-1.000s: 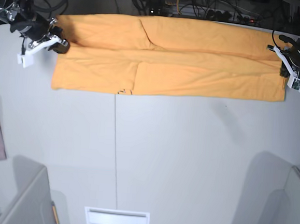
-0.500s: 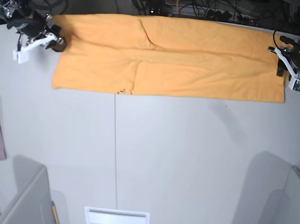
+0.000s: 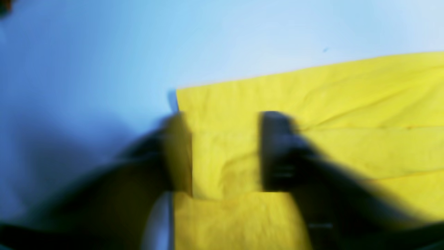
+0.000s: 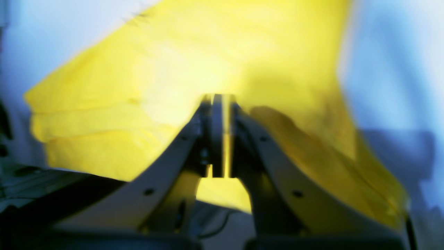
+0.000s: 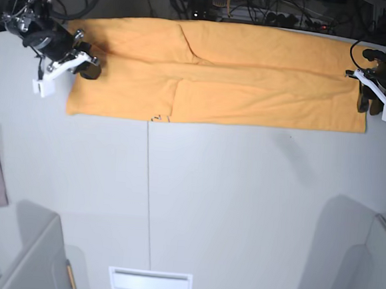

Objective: Fold the T-shirt properly
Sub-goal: 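Lower the hem onto the collar edge and open both grippers, then regrasp both ends of the folded strip with both grippers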

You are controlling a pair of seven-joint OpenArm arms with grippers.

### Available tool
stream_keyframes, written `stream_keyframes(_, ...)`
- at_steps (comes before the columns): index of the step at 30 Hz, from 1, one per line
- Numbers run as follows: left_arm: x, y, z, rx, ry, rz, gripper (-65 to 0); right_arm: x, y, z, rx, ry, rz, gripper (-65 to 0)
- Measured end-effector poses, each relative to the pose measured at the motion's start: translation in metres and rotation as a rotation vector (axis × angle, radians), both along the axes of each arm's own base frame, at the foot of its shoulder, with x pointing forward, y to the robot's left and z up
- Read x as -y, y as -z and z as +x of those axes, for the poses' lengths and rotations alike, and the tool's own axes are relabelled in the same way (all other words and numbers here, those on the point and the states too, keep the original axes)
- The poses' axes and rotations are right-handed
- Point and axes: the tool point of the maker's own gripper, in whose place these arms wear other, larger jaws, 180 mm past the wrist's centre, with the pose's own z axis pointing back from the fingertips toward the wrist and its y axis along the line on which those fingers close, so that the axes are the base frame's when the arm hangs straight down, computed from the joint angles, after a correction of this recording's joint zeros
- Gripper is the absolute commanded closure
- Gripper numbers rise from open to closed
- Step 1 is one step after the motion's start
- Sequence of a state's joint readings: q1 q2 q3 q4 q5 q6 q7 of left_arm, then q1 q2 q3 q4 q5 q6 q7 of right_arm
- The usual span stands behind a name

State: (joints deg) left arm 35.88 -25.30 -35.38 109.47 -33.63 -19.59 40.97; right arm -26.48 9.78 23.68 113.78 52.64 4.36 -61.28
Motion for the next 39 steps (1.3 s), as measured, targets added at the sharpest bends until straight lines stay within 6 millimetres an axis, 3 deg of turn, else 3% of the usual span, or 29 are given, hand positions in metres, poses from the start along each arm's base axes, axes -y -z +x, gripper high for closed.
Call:
stream_keyframes(5, -0.012, 0.020, -0.006, -0.041, -0.050, -0.028, 0.0, -0.003, 0.025, -0.001, -0.063, -0.090, -0.187, 0.0)
stream_keyframes(9, -0.023, 0.043, -0.012, -0.086, -0.099, -0.062, 0.0, -0.015, 0.047, -0.007, -0.124, -0.096, -0.224, 0.0)
stream_keyframes(12, -0.032, 0.065, -0.020, -0.153, -0.124, -0.034, 0.0, -0.006, 0.061, -0.010, -0.175, -0.088, -0.286, 0.0)
stream_keyframes(14, -0.027, 0.084, -0.022, -0.213, -0.093, -0.009, 0.0, 0.001, 0.067, -0.004, -0.186, -0.079, -0.312, 0.0)
stream_keyframes(17, -0.022, 0.096, -0.011, -0.193, -0.102, -0.007, 0.0, 0.003, 0.074, 0.004, -0.190, -0.073, -0.309, 0.0)
stream_keyframes(22, -0.027, 0.099, 0.014, -0.166, -0.117, 0.027, 0.0, 0.005, 0.078, 0.035, -0.165, -0.053, -0.280, 0.0)
stream_keyframes(29, -0.022, 0.097, 0.068, -0.113, -0.128, -0.002, 0.0, 0.006, 0.083, 0.110, -0.091, 0.008, -0.211, 0.0)
stream_keyframes(32, -0.017, 0.095, 0.087, -0.110, -0.115, -0.003, 0.0, 0.007, 0.083, 0.132, -0.072, 0.026, -0.202, 0.0)
stream_keyframes(37, -0.015, 0.089, 0.091, -0.102, -0.112, -0.005, 0.0, 0.009, 0.074, 0.134, -0.051, 0.026, -0.239, 0.0)
stream_keyframes(39, -0.014, 0.073, 0.099, -0.057, -0.105, 0.006, 0.0, 0.007, 0.068, 0.126, -0.049, 0.014, -0.264, 0.0)
